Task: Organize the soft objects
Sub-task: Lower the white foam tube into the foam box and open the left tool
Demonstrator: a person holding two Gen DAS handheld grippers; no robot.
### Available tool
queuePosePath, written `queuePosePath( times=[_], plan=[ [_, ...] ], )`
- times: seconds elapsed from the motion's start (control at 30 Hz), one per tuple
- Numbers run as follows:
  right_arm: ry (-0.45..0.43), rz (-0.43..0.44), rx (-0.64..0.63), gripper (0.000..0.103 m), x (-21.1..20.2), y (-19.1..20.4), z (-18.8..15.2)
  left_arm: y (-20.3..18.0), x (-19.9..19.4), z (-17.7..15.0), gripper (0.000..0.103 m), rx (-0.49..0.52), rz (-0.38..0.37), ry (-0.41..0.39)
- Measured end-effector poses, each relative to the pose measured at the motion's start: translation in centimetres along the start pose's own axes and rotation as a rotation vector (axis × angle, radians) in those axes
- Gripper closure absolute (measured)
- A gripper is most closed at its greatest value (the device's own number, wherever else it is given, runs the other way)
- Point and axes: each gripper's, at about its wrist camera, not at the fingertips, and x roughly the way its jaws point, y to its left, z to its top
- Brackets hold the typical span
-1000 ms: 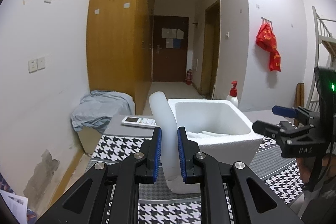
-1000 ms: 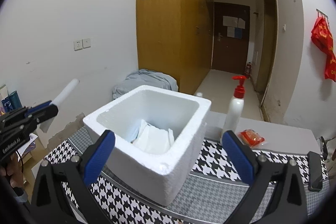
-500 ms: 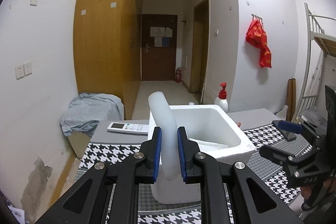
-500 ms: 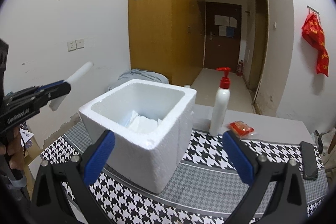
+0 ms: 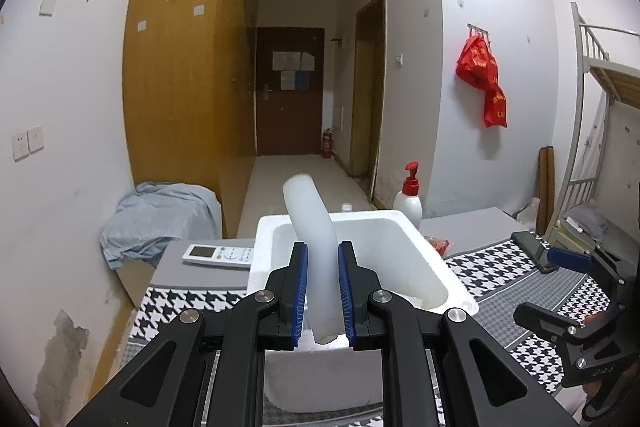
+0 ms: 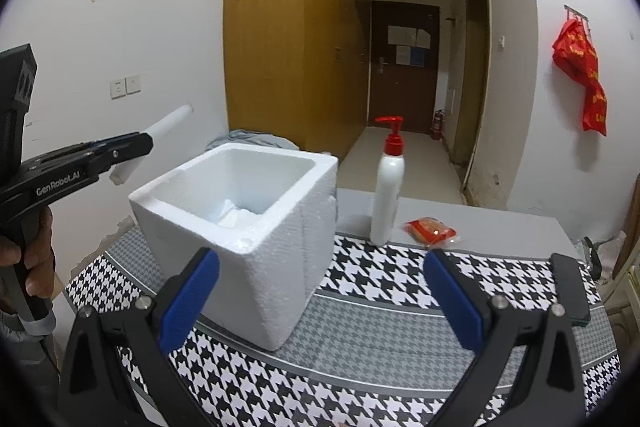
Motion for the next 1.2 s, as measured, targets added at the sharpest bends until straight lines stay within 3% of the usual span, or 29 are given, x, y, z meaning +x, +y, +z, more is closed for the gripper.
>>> queuePosePath(
  times=[1.2],
  plan=[
    [0.01, -0.113, 0.047, 0.0, -2.5, -3.6, -3.7, -2.5, 6.4, 0.9, 0.086, 0.003, -0.079, 0.119]
  ],
)
